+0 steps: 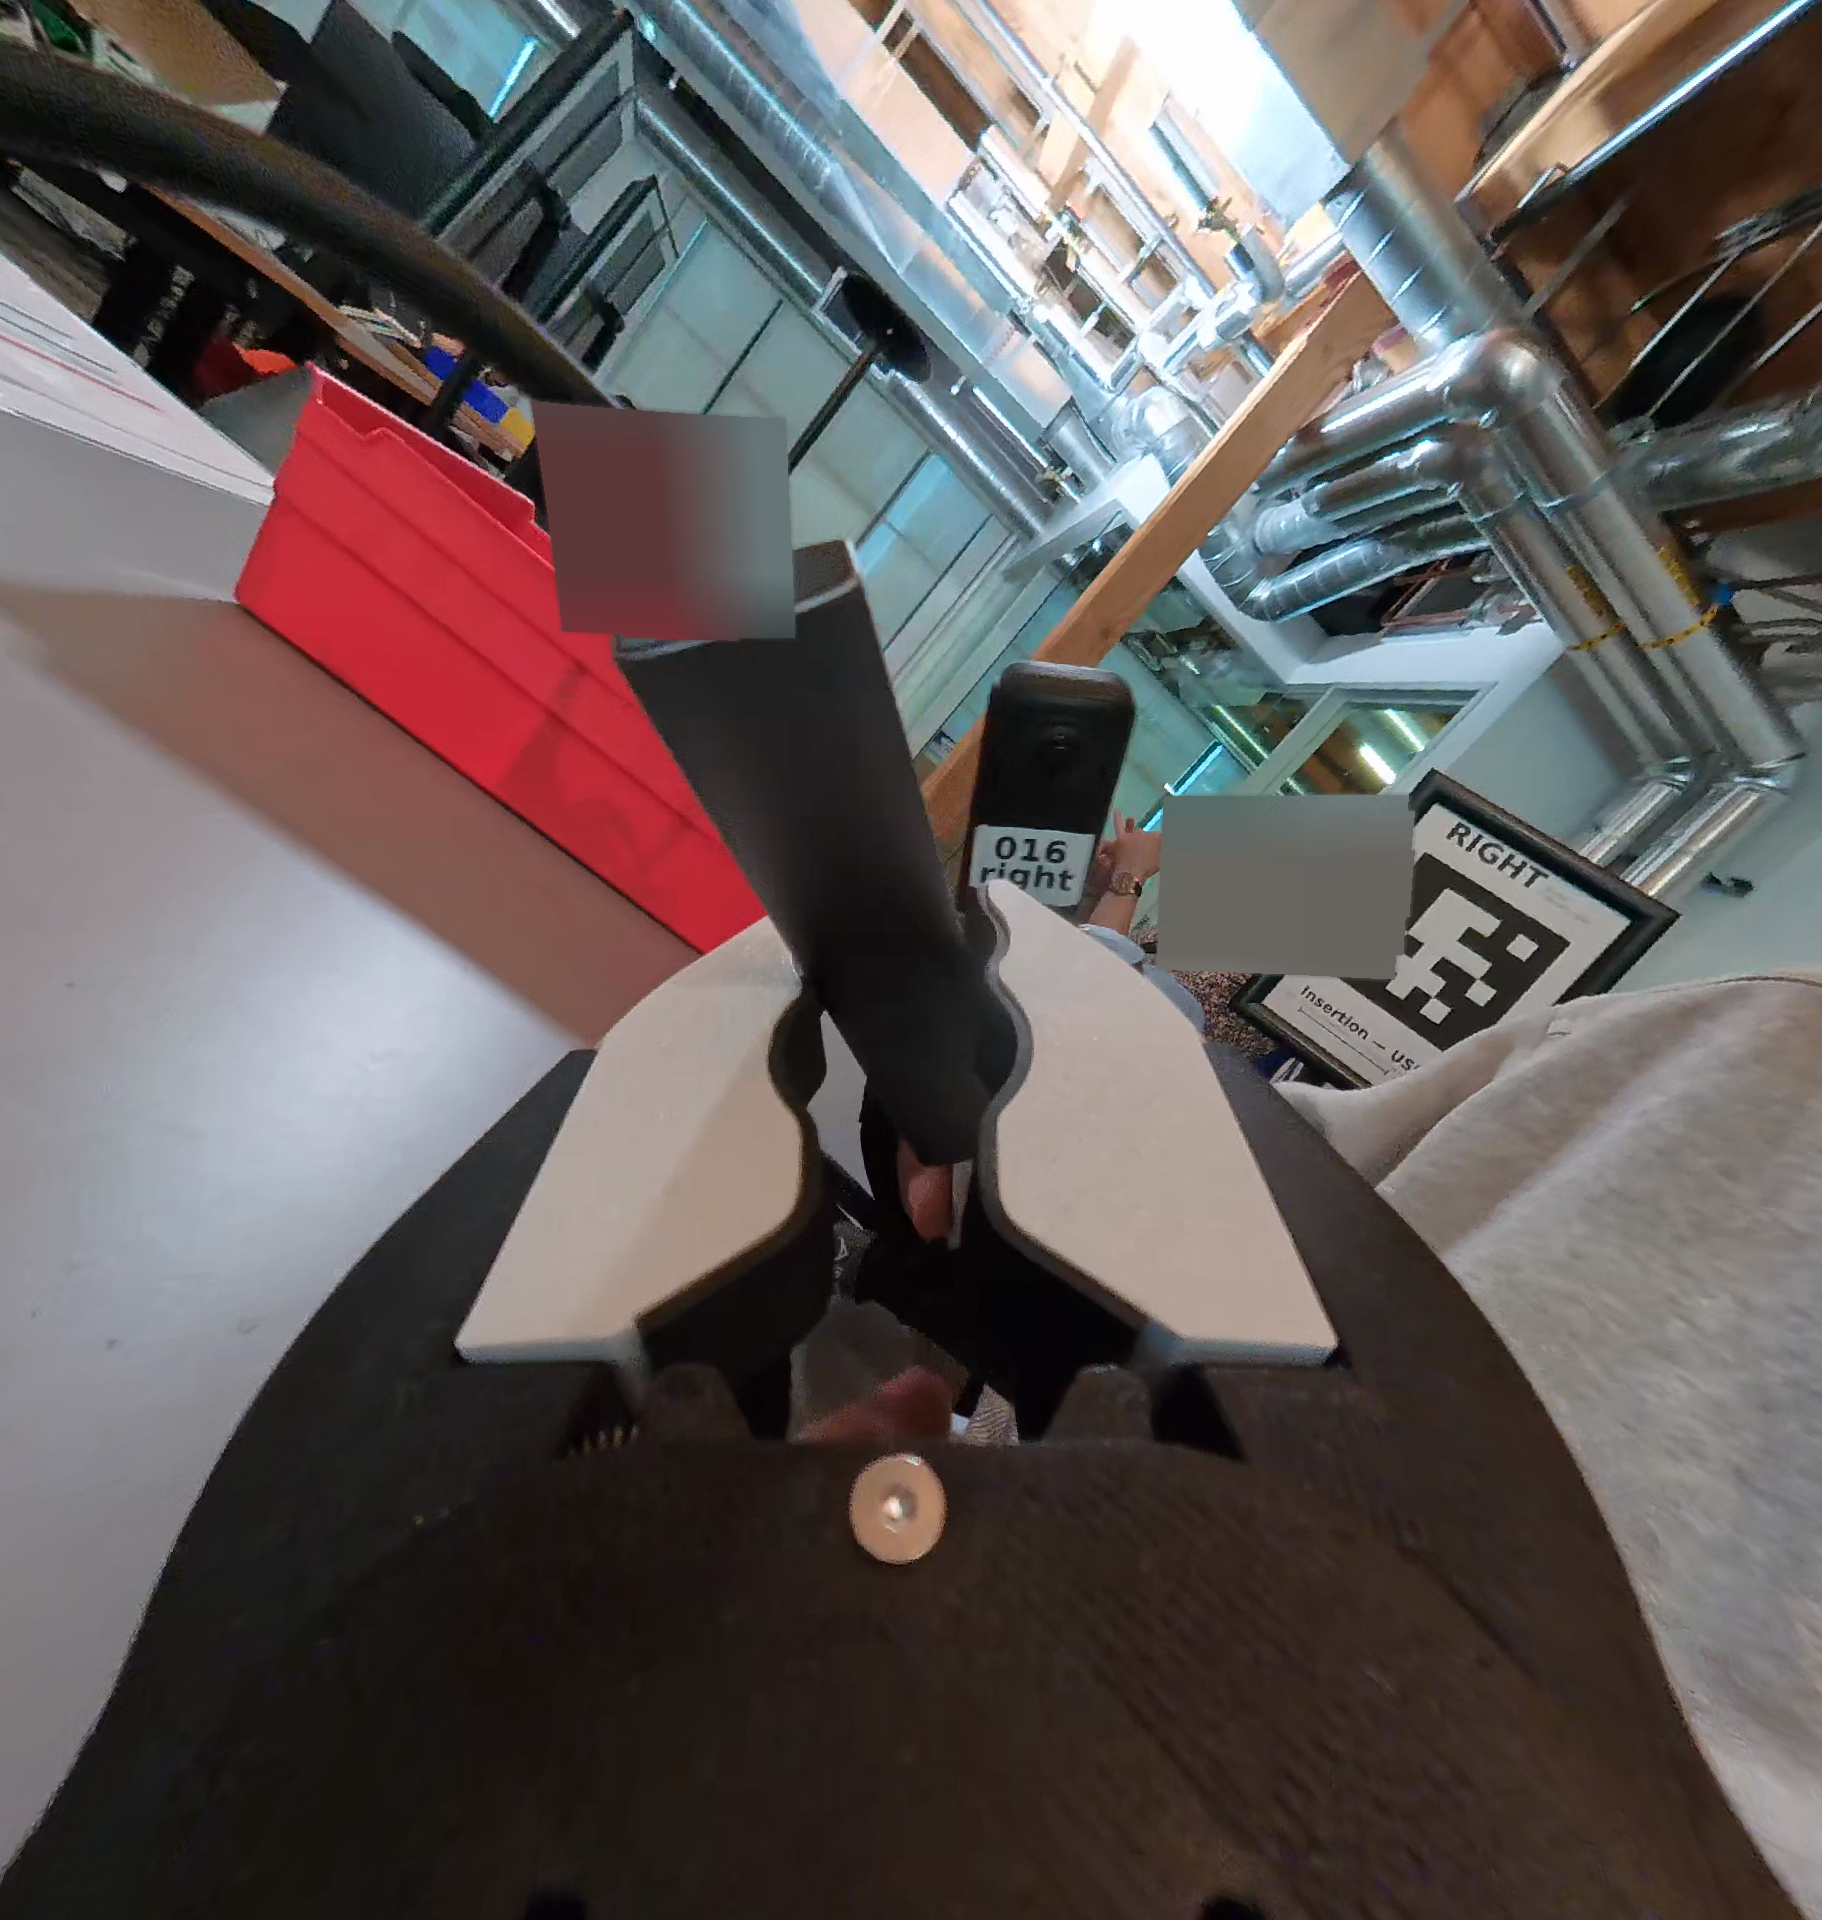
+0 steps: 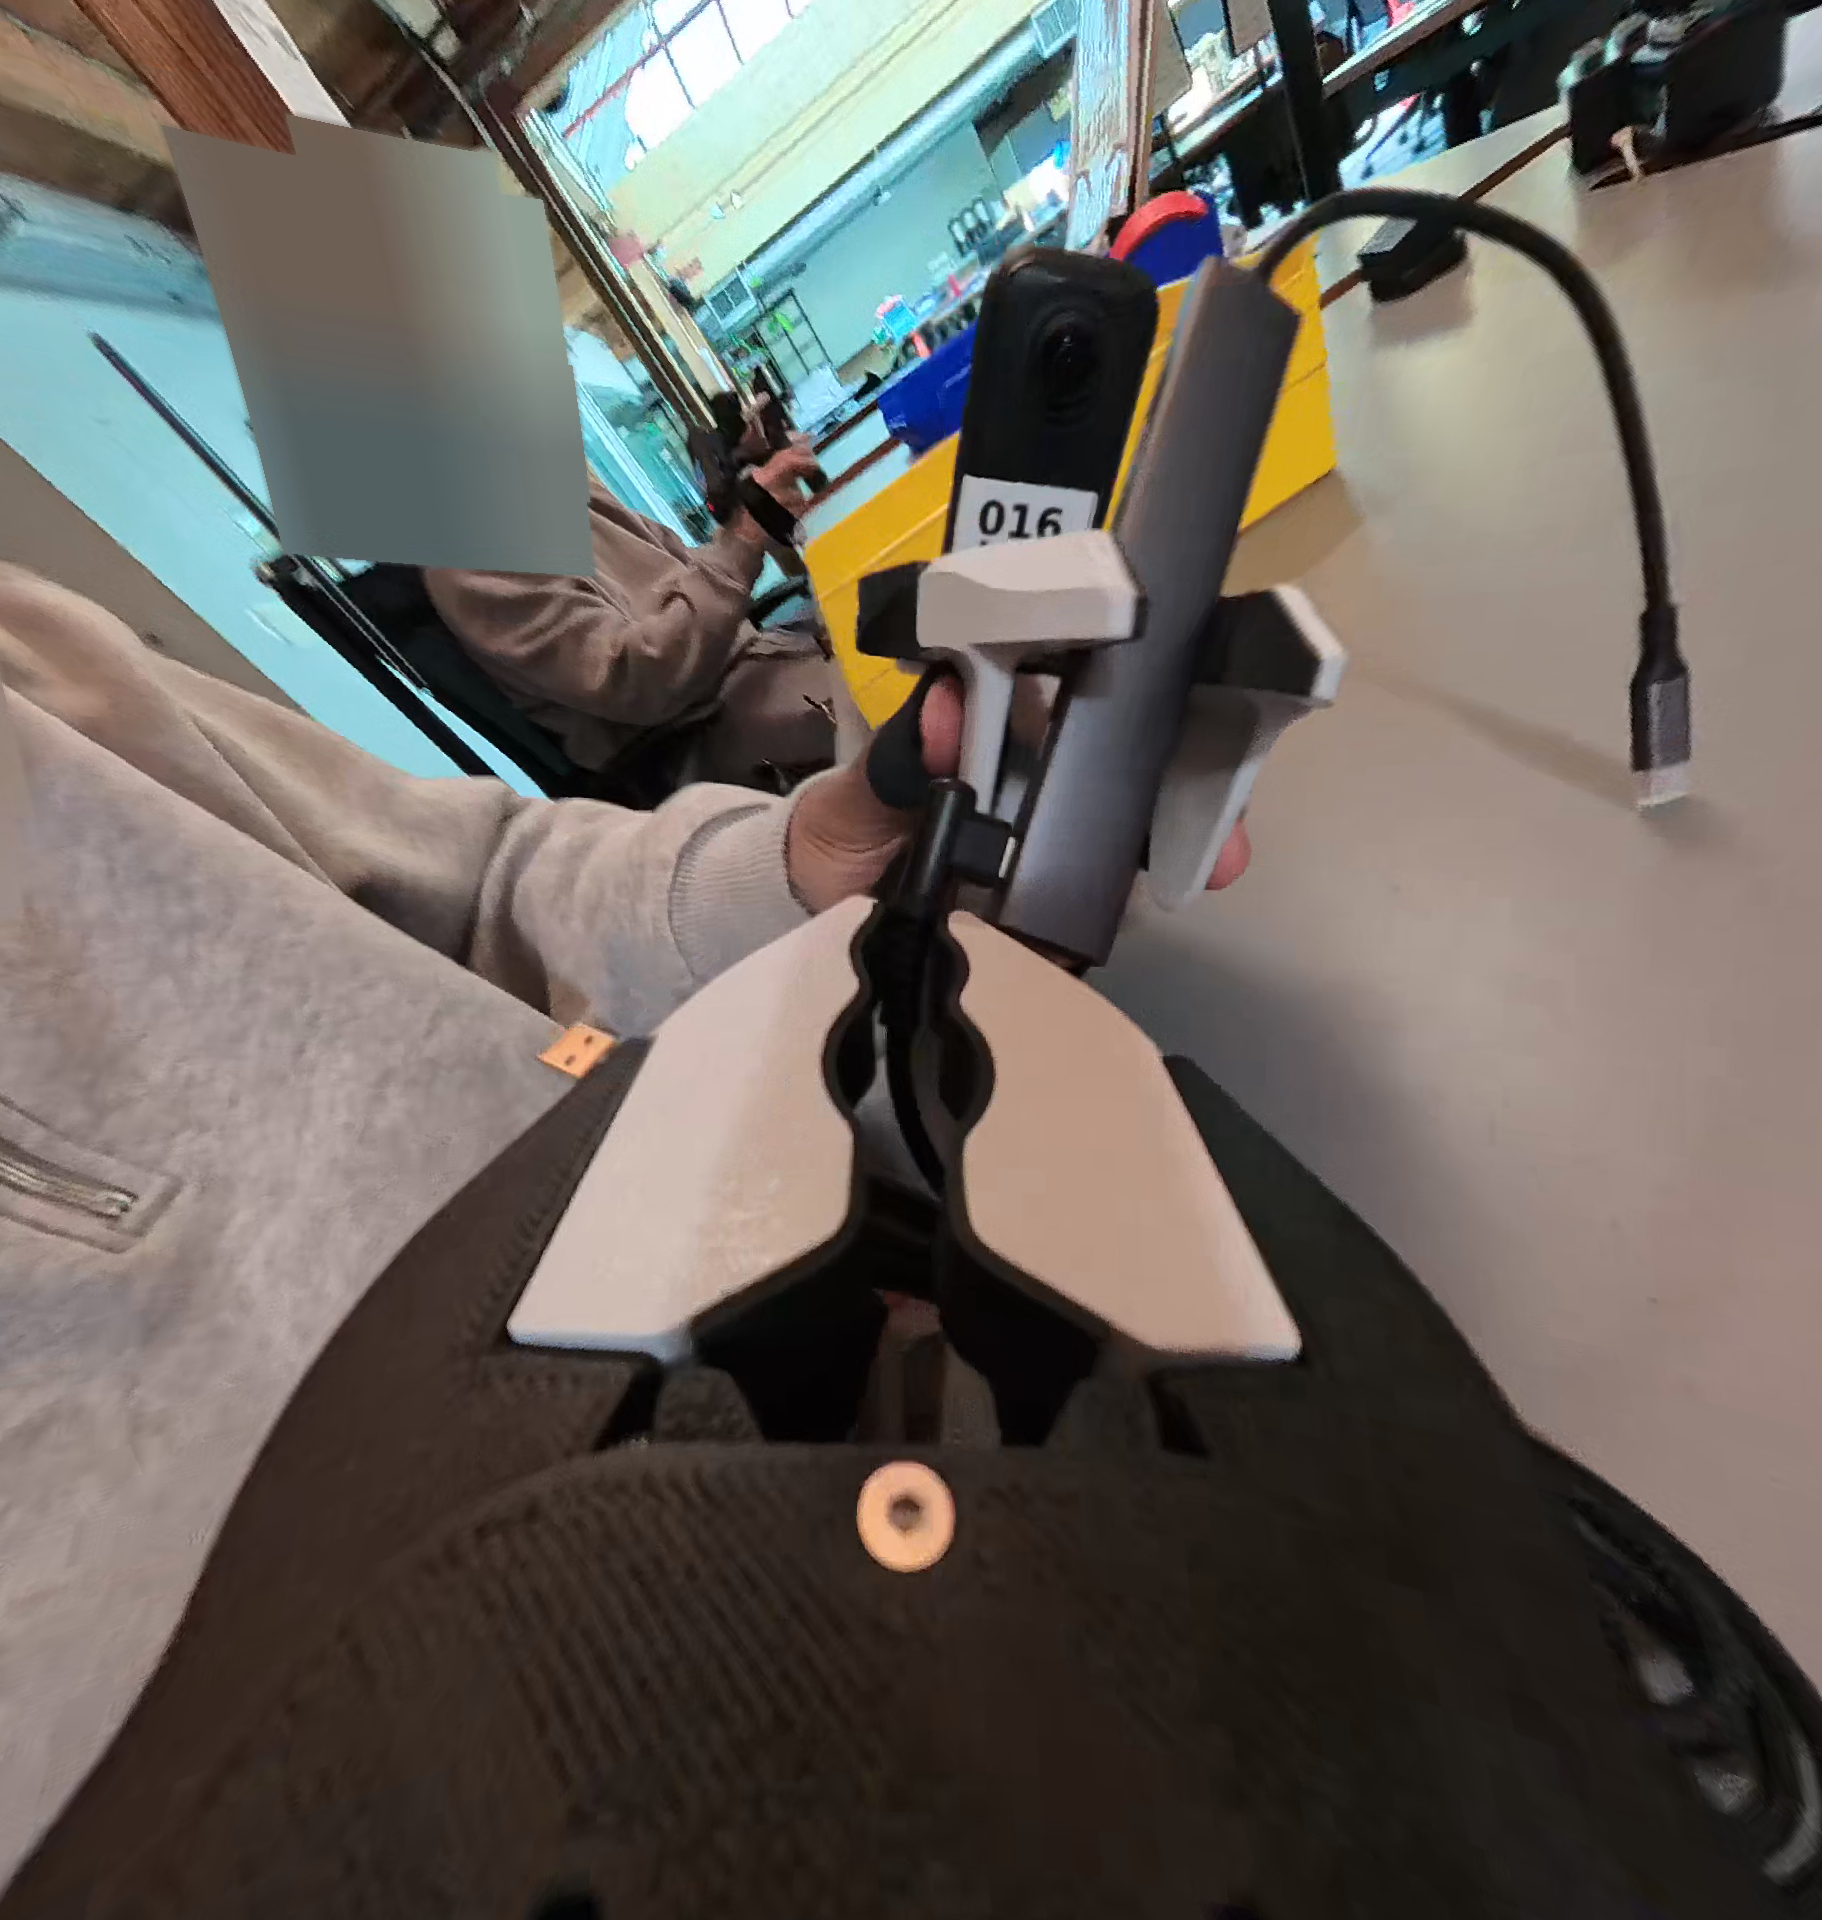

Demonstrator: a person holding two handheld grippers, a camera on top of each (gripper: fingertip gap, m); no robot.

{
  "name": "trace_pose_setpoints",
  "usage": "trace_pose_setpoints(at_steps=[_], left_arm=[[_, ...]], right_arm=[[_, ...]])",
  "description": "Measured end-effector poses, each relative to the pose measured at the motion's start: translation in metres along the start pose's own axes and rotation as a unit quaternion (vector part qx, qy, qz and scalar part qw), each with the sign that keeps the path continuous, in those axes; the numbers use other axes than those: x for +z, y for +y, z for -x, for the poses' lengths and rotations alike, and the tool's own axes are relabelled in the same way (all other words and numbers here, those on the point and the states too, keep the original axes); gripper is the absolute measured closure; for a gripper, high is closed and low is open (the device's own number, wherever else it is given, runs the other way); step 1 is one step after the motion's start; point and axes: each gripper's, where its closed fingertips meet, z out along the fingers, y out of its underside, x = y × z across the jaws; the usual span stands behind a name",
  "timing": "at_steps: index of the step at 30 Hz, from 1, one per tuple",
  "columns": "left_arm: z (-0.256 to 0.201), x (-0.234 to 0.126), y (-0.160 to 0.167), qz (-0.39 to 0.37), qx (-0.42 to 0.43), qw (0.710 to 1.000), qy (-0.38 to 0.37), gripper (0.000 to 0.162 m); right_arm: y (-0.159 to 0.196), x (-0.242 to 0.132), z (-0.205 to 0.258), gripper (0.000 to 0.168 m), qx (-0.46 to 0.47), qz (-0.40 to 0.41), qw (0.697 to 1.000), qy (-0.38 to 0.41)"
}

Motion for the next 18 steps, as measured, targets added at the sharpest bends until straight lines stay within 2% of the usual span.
trace_pose_setpoints(at_steps=[5, 12, 15, 18], left_arm=[[0.003, 0.004, 0.009, 0.023, 0.026, 0.999, -0.028, 0.136], [0.006, 0.009, 0.009, 0.026, -0.001, 0.999, -0.043, 0.134], [0.007, 0.011, 0.007, 0.025, -0.020, 0.998, -0.049, 0.134], [-0.001, 0.010, 0.001, 0.005, -0.058, 0.998, -0.007, 0.135]], right_arm=[[0.013, 0.005, 0.002, 0.160, -0.122, 0.062, 0.989, 0.057], [0.000, -0.002, 0.010, 0.162, -0.131, 0.016, 0.991, 0.032], [-0.005, -0.003, 0.011, 0.163, -0.107, -0.008, 0.994, 0.013], [-0.011, -0.002, 0.017, 0.162, -0.060, -0.038, 0.997, -0.027]])
